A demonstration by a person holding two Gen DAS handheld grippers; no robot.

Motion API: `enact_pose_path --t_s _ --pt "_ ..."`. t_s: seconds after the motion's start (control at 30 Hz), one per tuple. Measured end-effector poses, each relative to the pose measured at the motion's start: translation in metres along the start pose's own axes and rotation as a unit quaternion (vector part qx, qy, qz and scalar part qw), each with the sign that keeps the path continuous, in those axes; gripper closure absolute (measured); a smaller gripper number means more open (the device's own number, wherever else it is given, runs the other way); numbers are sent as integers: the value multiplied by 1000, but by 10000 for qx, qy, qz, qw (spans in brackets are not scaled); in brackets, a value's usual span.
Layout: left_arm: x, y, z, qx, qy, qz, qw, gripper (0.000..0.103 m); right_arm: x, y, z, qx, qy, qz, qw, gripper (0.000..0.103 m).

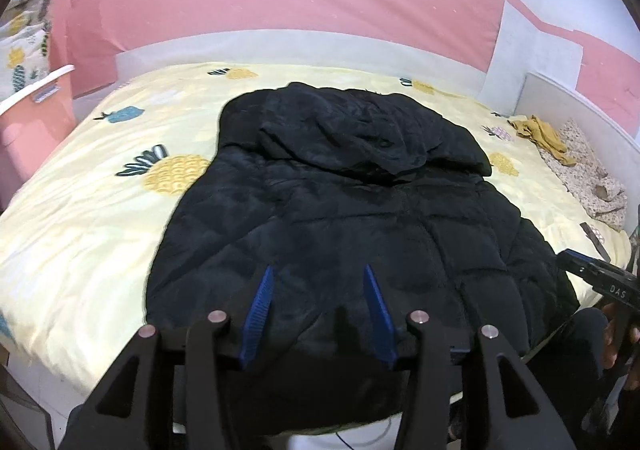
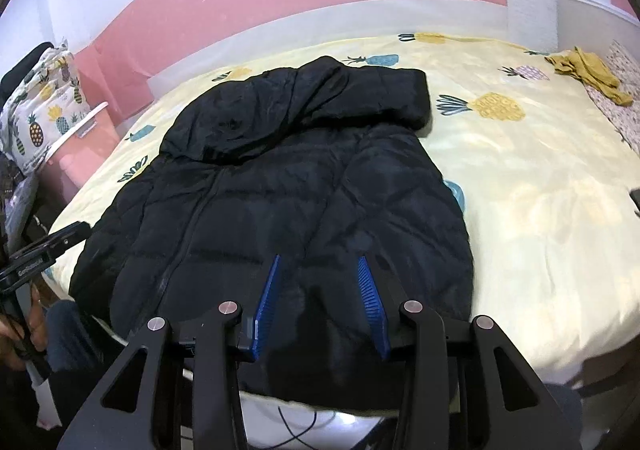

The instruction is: Fold large clothes

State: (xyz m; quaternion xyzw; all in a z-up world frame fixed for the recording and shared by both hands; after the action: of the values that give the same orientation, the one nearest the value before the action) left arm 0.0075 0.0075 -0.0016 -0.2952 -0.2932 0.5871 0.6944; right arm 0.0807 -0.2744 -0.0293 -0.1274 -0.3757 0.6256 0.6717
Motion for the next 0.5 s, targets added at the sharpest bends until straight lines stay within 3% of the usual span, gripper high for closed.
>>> enact_pose_path --t_s 0.1,0.37,0.5 --pt "8 9 6 -8 -93 11 10000 52 -13 4 2 -13 122 -142 9998 49" --pt "56 24 -7 223 -693 304 9969 48 -64 -2 -4 41 426 -789 9960 48" --pt "78 35 -23 445 -792 514 9945 46 -89 -6 -15 216 506 -1177 9915 48"
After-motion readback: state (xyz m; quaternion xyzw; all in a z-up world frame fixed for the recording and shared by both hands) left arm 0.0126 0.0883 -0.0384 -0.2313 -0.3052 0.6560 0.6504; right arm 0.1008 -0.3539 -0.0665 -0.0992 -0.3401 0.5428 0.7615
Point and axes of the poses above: each gripper's, at about its wrist camera, not at the fingertips, and z roughly against the way its jaws point, x to its left, y to its underside, the point moved 1 cm from there along -z, roughly the way its jaws point, and after that the axes turned 13 degrees about -z, right-handed, at the moved point
